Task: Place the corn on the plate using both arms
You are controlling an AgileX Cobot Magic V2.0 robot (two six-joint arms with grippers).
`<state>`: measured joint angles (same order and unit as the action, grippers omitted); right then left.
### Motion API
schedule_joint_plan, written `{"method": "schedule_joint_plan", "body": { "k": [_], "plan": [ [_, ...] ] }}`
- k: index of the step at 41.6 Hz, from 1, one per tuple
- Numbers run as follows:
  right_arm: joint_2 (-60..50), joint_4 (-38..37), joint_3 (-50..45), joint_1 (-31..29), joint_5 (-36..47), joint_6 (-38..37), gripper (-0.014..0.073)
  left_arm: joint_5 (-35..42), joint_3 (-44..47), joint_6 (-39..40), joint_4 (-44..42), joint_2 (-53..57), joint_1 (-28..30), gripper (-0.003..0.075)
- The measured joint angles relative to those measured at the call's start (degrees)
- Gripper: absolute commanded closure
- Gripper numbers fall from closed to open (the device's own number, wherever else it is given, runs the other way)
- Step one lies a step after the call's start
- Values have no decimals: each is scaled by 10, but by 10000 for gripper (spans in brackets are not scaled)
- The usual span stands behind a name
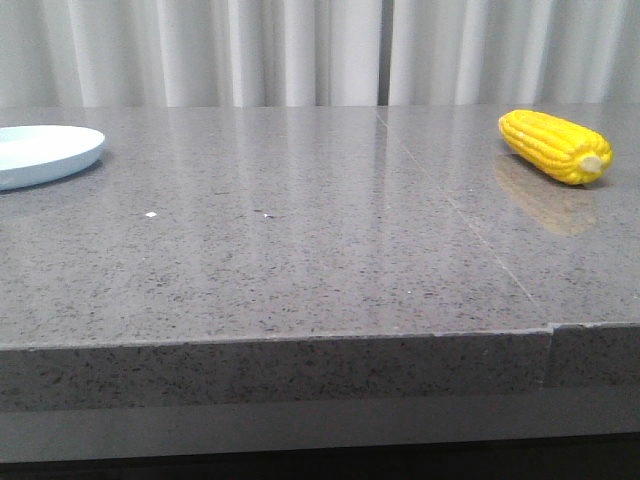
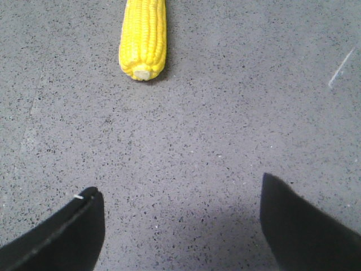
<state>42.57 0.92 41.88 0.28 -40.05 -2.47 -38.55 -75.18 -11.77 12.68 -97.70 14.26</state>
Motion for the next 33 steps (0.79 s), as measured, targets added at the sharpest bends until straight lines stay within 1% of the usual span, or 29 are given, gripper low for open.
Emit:
{"method": "schedule_joint_plan", "body": {
  "k": [15, 18, 21, 27, 31, 33],
  "plan": [
    [0, 0, 0, 0, 0, 0, -1, 2, -67, 0, 0, -73, -15, 228],
    [0, 0, 0, 0, 0, 0, -1, 1, -78, 0, 2, -87, -15, 246],
    [0, 0, 0, 0, 0, 0, -1, 0, -83, 0, 2, -96, -15, 312],
    [0, 0, 0, 0, 0, 0, -1, -1, -87, 0, 2, -100, -15, 531],
    [0, 0, 0, 0, 0, 1, -1, -1, -87, 0, 2, -100, -15, 648],
    [0, 0, 0, 0, 0, 1, -1, -1, -87, 0, 2, -100, -15, 693]
  ]
}}
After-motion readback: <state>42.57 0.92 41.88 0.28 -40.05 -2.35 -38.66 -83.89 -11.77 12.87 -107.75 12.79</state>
